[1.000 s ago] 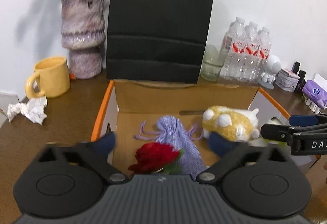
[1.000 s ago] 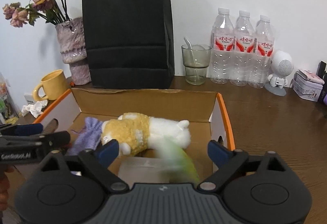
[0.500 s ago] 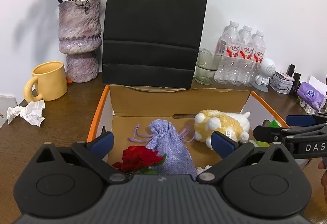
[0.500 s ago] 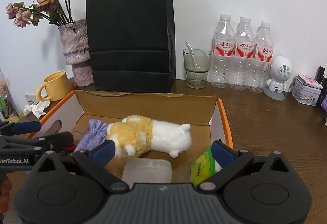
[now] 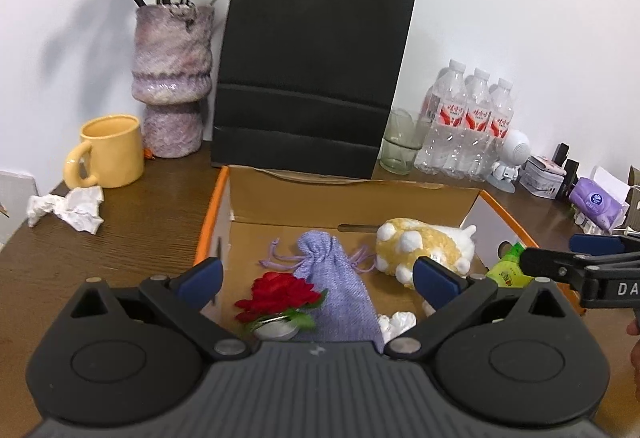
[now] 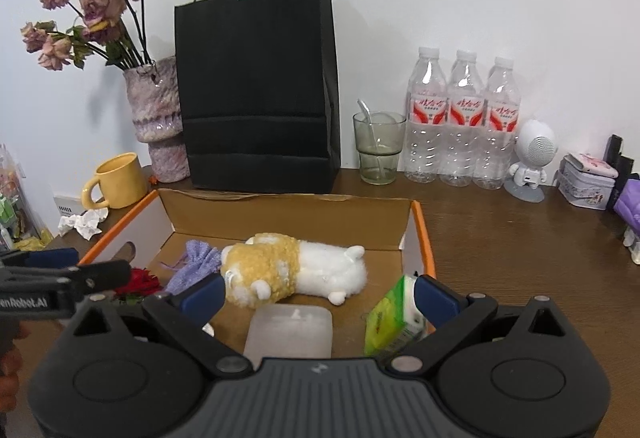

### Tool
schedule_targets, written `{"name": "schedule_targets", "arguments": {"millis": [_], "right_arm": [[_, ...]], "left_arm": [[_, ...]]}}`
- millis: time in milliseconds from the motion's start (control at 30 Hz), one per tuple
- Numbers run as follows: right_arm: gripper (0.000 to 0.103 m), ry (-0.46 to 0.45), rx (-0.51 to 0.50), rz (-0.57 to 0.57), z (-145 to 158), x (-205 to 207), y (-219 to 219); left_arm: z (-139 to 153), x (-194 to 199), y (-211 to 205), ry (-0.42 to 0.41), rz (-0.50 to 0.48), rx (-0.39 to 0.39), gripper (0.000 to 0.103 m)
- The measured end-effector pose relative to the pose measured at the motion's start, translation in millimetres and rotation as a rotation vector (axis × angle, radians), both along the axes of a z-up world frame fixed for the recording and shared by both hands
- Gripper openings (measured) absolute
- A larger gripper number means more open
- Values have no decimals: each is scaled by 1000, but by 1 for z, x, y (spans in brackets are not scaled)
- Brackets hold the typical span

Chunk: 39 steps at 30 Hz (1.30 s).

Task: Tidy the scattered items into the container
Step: 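Place the rose into the box with the left gripper while the right places the tissue pack, then grasp the small yellow block with the left gripper while the right grasps a wrapped snack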

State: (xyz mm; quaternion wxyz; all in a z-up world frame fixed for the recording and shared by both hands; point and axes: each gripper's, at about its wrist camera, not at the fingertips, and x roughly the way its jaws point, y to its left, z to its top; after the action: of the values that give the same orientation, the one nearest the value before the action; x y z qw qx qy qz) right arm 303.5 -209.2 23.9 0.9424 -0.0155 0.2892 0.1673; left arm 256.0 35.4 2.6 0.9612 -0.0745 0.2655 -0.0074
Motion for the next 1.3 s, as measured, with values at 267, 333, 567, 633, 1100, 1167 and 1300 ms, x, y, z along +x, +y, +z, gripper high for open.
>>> {"name": "schedule_targets", "arguments": {"millis": [267,333,567,633,1100,1167,1300], "right_arm": [[101,-25,-22,-10,4,-38,-22],[101,-28,-25,-14,2,-49,-29],[101,3,-47,-8,-20,-86,-42],[101,24,-53,-10,-31,-95,-43],[83,95,-86,13,-86,-121,-21],[72,99,-89,9,-90,-120,-18],[42,84,-78,7,-88,-123,-19]], "left_arm": [[5,-40,7,-11,-14,10,103],[3,-51,8,-6,-16,16,103],[-15,-84,9,30,-38,36,103],[-24,-90,9,49,-46,40,103],[-66,-79,3,162,-133,38,77],[-70,-75,1,164,-149,43,65],[-71,-75,-5,141,-173,81,31]]}}
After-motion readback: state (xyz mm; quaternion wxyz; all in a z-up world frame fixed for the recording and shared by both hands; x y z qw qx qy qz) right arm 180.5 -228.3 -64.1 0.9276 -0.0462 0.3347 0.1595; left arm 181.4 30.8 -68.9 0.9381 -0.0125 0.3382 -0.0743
